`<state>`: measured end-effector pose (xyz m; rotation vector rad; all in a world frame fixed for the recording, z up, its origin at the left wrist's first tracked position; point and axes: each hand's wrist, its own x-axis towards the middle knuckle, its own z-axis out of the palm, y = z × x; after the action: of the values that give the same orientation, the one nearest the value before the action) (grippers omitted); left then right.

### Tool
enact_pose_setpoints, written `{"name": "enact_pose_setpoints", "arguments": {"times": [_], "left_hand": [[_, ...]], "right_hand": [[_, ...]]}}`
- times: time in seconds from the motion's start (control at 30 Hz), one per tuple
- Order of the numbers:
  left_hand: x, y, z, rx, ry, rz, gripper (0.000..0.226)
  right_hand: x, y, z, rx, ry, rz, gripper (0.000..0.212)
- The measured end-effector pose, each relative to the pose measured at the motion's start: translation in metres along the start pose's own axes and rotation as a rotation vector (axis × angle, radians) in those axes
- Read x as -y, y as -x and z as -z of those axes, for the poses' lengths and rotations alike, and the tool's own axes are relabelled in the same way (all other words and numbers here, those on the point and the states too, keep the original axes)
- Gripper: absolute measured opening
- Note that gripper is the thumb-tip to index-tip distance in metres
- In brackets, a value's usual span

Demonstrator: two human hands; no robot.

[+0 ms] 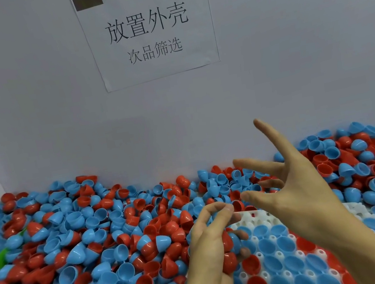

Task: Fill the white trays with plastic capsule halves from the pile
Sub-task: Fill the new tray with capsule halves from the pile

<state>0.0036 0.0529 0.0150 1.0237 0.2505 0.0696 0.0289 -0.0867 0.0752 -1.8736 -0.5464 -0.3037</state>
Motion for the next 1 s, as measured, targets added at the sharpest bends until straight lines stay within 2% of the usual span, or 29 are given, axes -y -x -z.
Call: {"name": "enact_pose_setpoints", "arguments": {"times": [0.1,0.2,0.3,0.43,0.53,0.63,0.77,0.87,1.0], "left_hand": [[-0.002,0.001,-0.001,0.021,0.012,-0.005,0.003],[-0.003,0.002,-0.001,0.07,0.06,-0.001,0.022],[-0.002,0.002,0.0,0.111,0.081,-0.018,0.033],[-0.003,0.004,0.001,0.157,0.115,-0.011,0.028],[-0.003,0.005,0.0,0.238,0.086,-0.009,0.036],[-0.003,0.007,-0.001,0.328,0.071,-0.035,0.04],[-0.002,0.009,-0.001,0.367,0.095,-0.048,0.048],[-0.002,0.009,-0.002,0.356,0.098,-0.052,0.042],[-0.002,0.007,-0.001,0.288,0.037,-0.035,0.041]], "right_hand": [[-0.003,-0.001,0.002,-0.023,0.036,-0.014,0.094],[-0.007,-0.002,0.003,-0.011,0.09,-0.05,0.062],[-0.012,-0.003,0.001,0.082,0.165,-0.129,0.035],[-0.019,-0.003,-0.001,0.179,0.29,-0.212,0.013],[-0.018,-0.003,-0.003,0.285,0.254,-0.254,0.02],[-0.017,-0.002,-0.005,0.297,0.19,-0.294,0.025],[-0.013,-0.001,-0.006,0.243,-0.067,-0.398,0.025],[-0.007,0.0,-0.006,0.191,-0.208,-0.415,0.028],[-0.008,-0.002,-0.004,0.041,-0.181,-0.367,0.025]]}}
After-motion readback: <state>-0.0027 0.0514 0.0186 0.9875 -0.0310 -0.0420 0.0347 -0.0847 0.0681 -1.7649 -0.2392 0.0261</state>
